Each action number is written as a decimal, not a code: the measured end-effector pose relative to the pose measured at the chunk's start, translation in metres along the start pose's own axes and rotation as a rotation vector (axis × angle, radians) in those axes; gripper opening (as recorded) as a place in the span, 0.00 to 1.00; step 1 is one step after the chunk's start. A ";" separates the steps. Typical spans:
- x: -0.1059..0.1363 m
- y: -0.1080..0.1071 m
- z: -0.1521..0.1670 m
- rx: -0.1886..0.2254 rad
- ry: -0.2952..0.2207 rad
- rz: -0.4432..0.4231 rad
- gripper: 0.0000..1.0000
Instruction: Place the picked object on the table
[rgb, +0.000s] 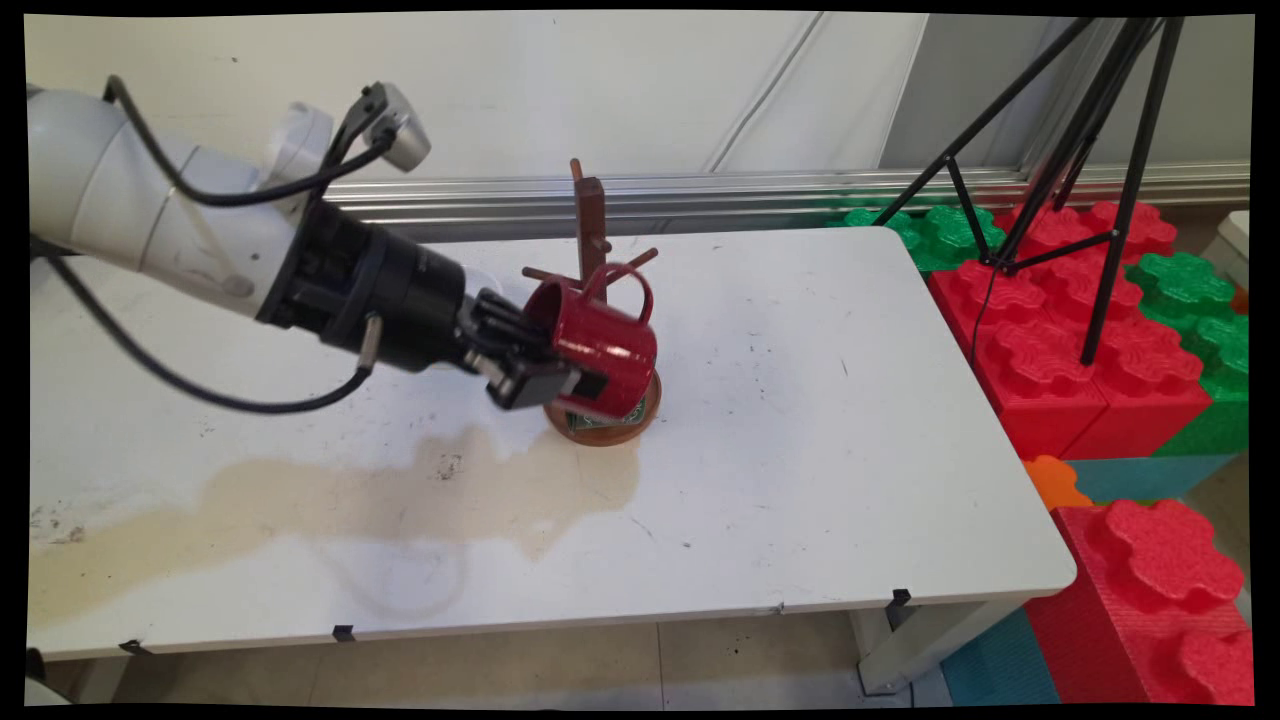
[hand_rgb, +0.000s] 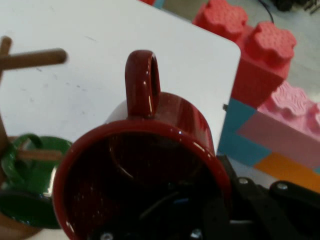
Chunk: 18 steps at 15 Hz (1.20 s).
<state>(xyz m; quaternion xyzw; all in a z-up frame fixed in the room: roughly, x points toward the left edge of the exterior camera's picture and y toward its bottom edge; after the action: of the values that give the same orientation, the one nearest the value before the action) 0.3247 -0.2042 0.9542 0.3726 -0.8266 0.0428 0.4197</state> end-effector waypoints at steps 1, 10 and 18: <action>-0.001 0.003 -0.002 -0.003 -0.013 0.009 0.00; -0.018 -0.006 -0.029 0.062 -0.173 0.119 0.00; -0.027 -0.048 -0.040 0.173 -0.322 0.209 0.00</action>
<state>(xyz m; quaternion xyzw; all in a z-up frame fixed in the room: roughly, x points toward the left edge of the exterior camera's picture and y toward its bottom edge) 0.3930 -0.2077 0.9490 0.3216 -0.9103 0.0969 0.2419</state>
